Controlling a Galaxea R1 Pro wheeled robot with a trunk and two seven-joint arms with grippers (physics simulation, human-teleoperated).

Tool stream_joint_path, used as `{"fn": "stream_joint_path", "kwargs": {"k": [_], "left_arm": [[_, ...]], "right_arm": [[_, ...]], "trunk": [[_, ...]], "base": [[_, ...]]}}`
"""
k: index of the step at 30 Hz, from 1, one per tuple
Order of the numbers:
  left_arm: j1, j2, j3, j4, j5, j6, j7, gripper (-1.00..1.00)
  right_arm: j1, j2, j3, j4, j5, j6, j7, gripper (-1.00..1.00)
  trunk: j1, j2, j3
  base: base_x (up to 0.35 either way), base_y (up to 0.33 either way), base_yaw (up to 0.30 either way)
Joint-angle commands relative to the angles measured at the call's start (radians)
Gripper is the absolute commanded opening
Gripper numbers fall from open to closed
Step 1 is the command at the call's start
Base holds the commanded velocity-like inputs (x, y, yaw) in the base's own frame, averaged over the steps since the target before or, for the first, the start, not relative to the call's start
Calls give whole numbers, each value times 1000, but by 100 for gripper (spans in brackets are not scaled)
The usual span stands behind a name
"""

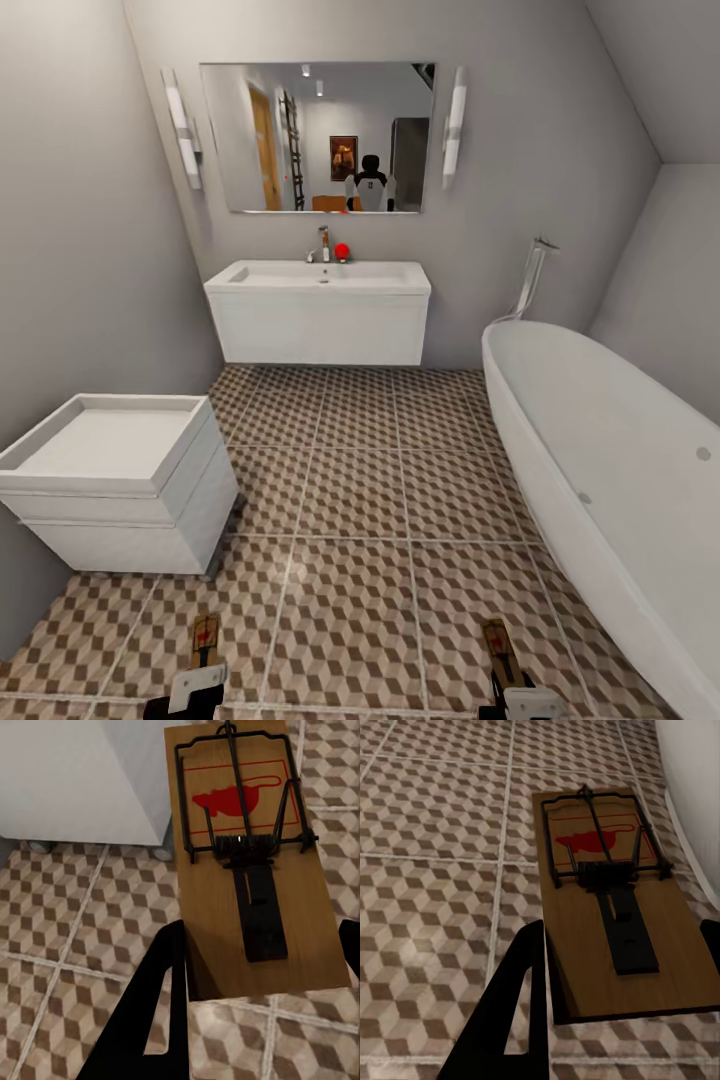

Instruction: Take the four mousetraps from the cabinet in the bathroom and place them on the bathroom floor. Make sure all four end up on the same floor surface, and ensure that at least two of them are either under or directly next to the same bathroom sink.

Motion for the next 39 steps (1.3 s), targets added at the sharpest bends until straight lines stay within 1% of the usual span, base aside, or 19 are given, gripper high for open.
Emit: {"fn": "stream_joint_path", "kwargs": {"k": [1, 14, 25, 39], "left_arm": [[-1, -1, -4, 3, -9, -1, 10, -100], [-1, -1, -4, 2, -9, -1, 10, -100], [-1, -1, -4, 3, -9, -1, 10, -100], [-1, -1, -4, 3, -9, -1, 10, -100]], "right_arm": [[-1, 0, 8, 1, 1, -1, -10, -100], [-1, 0, 8, 1, 1, -1, -9, -100], [-1, 0, 8, 1, 1, -3, -8, -100], [-1, 0, 8, 1, 1, -3, -8, -100]], "trunk": [[0, 0, -1], [0, 0, -1], [0, 0, -1], [0, 0, -1]], "base": [[293, 0, 0], [297, 0, -5], [304, 0, -117], [304, -4, -6]]}}
